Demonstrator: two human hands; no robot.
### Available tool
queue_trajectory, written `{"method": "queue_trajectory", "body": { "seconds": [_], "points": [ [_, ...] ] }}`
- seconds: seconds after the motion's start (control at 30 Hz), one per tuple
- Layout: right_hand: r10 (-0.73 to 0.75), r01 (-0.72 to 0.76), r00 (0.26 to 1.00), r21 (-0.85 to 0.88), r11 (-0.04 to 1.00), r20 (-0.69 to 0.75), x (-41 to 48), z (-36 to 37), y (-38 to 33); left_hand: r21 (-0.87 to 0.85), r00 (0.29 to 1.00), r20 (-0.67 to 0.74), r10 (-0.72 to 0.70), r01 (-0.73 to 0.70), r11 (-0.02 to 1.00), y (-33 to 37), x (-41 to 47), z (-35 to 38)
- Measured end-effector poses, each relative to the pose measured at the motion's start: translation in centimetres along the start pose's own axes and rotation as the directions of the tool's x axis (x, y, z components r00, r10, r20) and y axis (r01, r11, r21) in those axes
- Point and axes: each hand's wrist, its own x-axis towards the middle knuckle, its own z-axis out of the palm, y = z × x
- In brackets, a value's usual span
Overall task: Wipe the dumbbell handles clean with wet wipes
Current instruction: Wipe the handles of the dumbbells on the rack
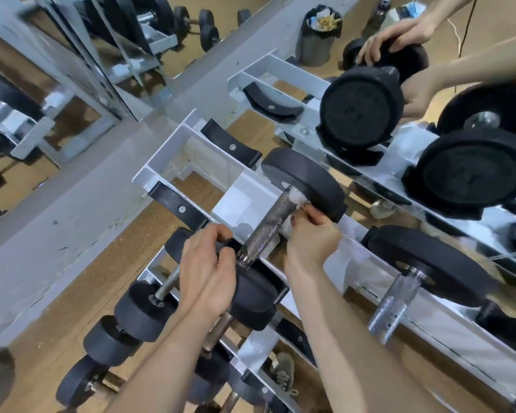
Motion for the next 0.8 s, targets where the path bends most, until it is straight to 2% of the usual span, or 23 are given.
{"method": "queue_trajectory", "body": {
  "seconds": [0.07,0.13,0.23,0.37,0.43,0.5,0.6,0.67,0.7,0.77,0.8],
  "points": [
    [-0.007,0.009,1.000,-0.136,0.991,0.015,-0.6,0.7,1.1,-0.005,1.000,-0.010,-0.007,0.007,1.000,0.0,-0.1,0.1],
    [-0.016,0.043,0.992,-0.215,0.976,0.128,-1.6,-0.2,2.8,-0.006,1.000,-0.026,-0.002,0.002,1.000,0.0,-0.4,0.4],
    [0.036,0.002,0.973,-0.164,0.986,0.227,-2.2,-2.5,2.8,0.013,1.000,-0.026,0.001,-0.001,1.000,0.0,-0.6,0.7],
    [0.051,-0.051,0.987,-0.004,0.999,0.151,0.0,-1.6,0.3,0.039,1.000,-0.009,-0.015,0.015,0.999,-0.1,-0.5,0.8],
    [0.029,-0.017,0.981,-0.061,0.998,0.194,-1.0,-1.8,0.0,0.039,1.000,-0.015,-0.012,0.013,0.999,-0.1,-0.6,0.8],
    [-0.012,0.099,0.942,-0.244,0.965,0.335,-3.4,-3.3,1.1,0.034,1.000,-0.021,-0.003,0.004,0.999,0.1,-0.6,0.8],
    [-0.018,0.345,0.825,-0.479,0.807,0.565,-5.2,-5.1,2.1,0.045,1.000,-0.025,0.006,-0.005,0.999,0.2,-0.6,0.9],
    [-0.013,0.425,0.770,-0.498,0.756,0.638,-4.3,-5.1,1.2,0.047,0.999,-0.044,0.016,-0.014,0.999,0.2,-0.8,0.9],
    [-0.019,0.432,0.757,-0.479,0.764,0.653,-3.8,-4.9,0.3,0.047,0.999,-0.051,0.019,-0.016,0.999,0.2,-0.8,1.0],
    [-0.116,0.512,0.720,-0.412,0.753,0.684,-3.2,-4.3,-1.1,0.043,0.997,-0.068,0.028,-0.025,0.999,0.3,-1.0,1.3],
    [-0.197,0.637,0.643,-0.374,0.674,0.740,-3.1,-3.9,-1.3,0.043,0.996,-0.081,0.042,-0.039,0.998,0.4,-1.1,1.5]
  ]
}}
